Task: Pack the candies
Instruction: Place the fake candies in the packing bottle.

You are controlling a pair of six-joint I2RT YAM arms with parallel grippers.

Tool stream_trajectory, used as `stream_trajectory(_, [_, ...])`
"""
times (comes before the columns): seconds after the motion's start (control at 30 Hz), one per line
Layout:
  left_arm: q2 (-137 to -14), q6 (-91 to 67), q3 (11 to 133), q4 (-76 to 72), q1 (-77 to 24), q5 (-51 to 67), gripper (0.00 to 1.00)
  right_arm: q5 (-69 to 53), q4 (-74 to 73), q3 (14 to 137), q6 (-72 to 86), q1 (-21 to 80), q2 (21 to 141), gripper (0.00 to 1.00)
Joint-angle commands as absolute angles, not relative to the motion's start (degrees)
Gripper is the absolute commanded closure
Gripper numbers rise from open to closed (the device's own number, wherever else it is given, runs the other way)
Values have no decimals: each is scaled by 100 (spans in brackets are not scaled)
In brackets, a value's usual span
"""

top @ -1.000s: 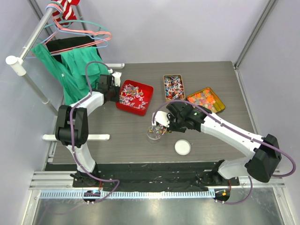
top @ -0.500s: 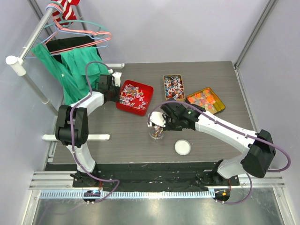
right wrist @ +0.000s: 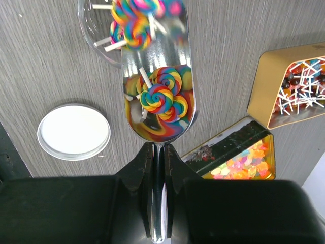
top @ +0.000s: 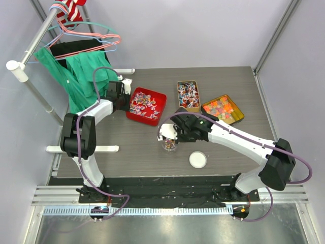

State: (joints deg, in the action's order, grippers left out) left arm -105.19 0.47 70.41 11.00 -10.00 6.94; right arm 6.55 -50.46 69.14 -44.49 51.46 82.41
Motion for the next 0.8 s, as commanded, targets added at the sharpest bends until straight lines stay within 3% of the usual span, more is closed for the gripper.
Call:
stream_trajectory(0.0, [-10433,-35,7181,510,-958,958,100,940,-5133,7075,-4649,5194,8148,99])
stream_trajectory(0.77, [-10529,-35,7207,510,-958,975,100,1898,-5273,7260,-4983,5722,8402,99])
